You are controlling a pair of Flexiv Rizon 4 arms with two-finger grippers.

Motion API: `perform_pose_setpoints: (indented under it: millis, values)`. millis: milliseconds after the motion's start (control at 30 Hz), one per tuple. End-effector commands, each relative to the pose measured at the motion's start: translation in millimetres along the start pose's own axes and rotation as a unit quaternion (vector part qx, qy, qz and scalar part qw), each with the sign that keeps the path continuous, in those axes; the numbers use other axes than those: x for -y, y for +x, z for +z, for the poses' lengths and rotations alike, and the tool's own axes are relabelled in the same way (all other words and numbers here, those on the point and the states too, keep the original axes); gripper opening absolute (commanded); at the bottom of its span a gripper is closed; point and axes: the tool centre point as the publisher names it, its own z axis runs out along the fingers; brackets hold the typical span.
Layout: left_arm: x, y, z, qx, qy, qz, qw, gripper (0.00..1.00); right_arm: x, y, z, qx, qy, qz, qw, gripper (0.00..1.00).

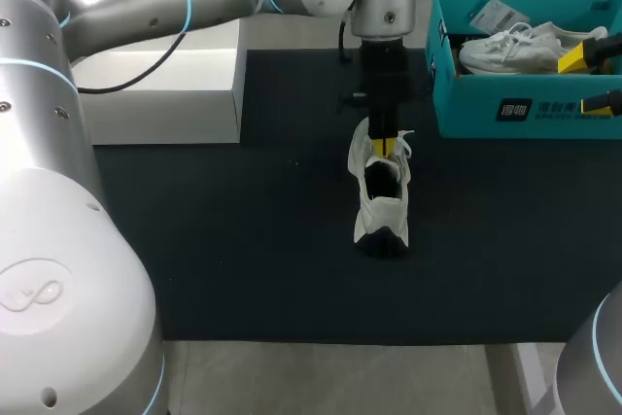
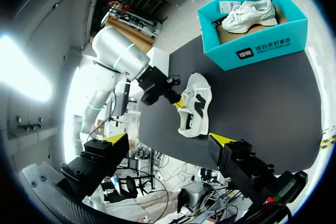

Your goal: Take the shoe out of the shoebox, open the shoe tongue, remove and reinsert the insole, then place the shoe into the shoebox

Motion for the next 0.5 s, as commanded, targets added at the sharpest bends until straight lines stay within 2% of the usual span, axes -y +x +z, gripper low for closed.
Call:
perform_pose_setpoints:
  millis: [33, 67, 133, 267, 333, 400, 500]
  values:
    - [3, 4.9, 15, 0.008, 0.009, -0.024, 1.0, 0.0, 0.2, 0.0, 0, 0.002, 0.0, 0.001, 1.0, 1.0]
    - [6, 6.3, 16, 0.012, 0.012, -0.033, 0.999, 0.0, 0.2, 0.0, 0, 0.002, 0.0, 0.001, 1.0, 1.0]
    - [9, 9.1, 18, 0.008, -0.008, -0.057, 0.998, 0.0, 0.2, 0.0, 0, 0.002, 0.0, 0.001, 1.0, 1.0]
    - [9, 12.2, 3, 0.047, -0.082, -0.086, 0.992, 0.0, 0.2, 0.0, 0, 0.002, 0.0, 0.001, 1.0, 1.0]
    - [8, 11.9, -5, 0.061, -0.101, -0.086, 0.989, 0.0, 0.2, 0.0, 0, 0.002, 0.0, 0.001, 1.0, 1.0]
    - [5, 10.9, -11, 0.073, -0.146, -0.102, 0.981, 0.0, 0.2, 0.0, 0, 0.002, 0.0, 0.001, 1.0, 1.0]
    - [2, 10.2, -12, 0.074, -0.15, -0.12, 0.979, 0.0, 0.2, 0.0, 0, 0.002, 0.0, 0.001, 1.0, 1.0]
